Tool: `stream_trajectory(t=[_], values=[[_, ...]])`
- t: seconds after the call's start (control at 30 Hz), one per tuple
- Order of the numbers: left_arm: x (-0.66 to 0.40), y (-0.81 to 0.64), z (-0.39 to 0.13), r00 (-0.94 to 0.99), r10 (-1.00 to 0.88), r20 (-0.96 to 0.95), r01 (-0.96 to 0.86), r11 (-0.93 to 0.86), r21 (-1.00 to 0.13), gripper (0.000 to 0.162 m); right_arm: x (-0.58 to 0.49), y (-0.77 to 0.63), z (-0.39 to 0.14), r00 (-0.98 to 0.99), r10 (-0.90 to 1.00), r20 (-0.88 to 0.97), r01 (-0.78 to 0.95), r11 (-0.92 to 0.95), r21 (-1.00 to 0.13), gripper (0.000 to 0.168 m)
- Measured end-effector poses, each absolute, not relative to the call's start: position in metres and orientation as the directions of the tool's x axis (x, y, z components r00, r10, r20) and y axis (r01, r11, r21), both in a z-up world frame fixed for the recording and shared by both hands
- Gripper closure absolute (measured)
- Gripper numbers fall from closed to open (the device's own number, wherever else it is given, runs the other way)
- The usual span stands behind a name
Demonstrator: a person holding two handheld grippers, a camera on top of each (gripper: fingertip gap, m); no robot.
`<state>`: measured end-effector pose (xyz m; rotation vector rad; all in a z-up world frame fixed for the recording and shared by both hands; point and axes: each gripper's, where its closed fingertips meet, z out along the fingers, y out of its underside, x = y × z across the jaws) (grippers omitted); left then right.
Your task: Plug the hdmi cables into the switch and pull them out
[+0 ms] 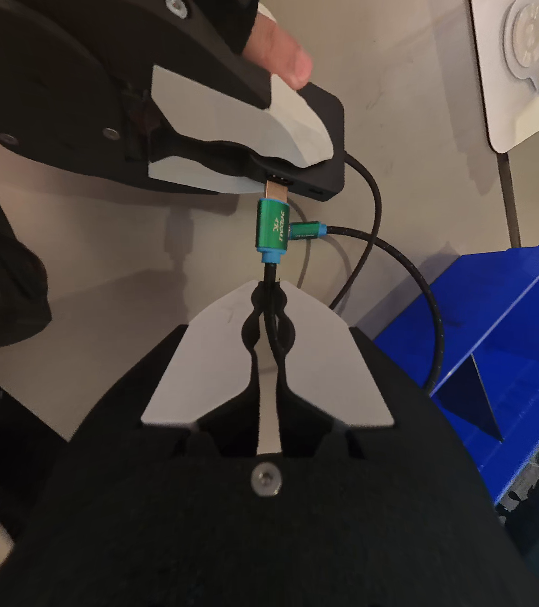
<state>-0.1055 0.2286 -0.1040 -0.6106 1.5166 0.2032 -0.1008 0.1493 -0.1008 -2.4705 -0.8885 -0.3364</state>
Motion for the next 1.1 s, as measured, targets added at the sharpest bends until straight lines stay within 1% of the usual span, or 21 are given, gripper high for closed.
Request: stream_trajectory(t=[0.2, 0.43, 0.6, 0.67, 0.77, 0.87, 0.97, 1.1], values=[[-0.105, 0.23, -0.11, 0.045, -0.237, -0.971, -0.504, 0.833, -0.226, 0.149, -0.101, 0.152, -0.103, 0.744, 0.531, 0.405, 0.663, -0.657, -0.358, 0.163], [-0.104, 0.228, -0.114, 0.025, -0.209, -0.978, -0.511, 0.838, -0.192, 0.149, -0.097, 0.152, -0.109, 0.722, 0.538, 0.435, 0.682, -0.659, -0.317, 0.163], [-0.103, 0.23, -0.118, 0.012, -0.188, -0.982, -0.533, 0.83, -0.165, 0.149, -0.098, 0.153, -0.108, 0.677, 0.535, 0.505, 0.716, -0.637, -0.286, 0.163], [-0.103, 0.23, -0.12, 0.004, -0.183, -0.983, -0.533, 0.832, -0.157, 0.149, -0.098, 0.153, -0.107, 0.646, 0.53, 0.549, 0.734, -0.629, -0.257, 0.163], [-0.103, 0.23, -0.12, 0.001, -0.184, -0.983, -0.535, 0.83, -0.156, 0.149, -0.096, 0.154, -0.109, 0.61, 0.526, 0.593, 0.749, -0.626, -0.215, 0.163], [-0.103, 0.231, -0.119, 0.001, -0.193, -0.981, -0.538, 0.827, -0.163, 0.149, -0.092, 0.157, -0.111, 0.598, 0.512, 0.617, 0.749, -0.631, -0.202, 0.163], [-0.104, 0.232, -0.12, -0.003, -0.186, -0.983, -0.544, 0.825, -0.155, 0.149, -0.092, 0.159, -0.114, 0.612, 0.505, 0.609, 0.739, -0.639, -0.213, 0.163], [-0.104, 0.232, -0.122, -0.009, -0.19, -0.982, -0.549, 0.822, -0.154, 0.148, -0.095, 0.16, -0.116, 0.663, 0.495, 0.562, 0.712, -0.649, -0.268, 0.163]])
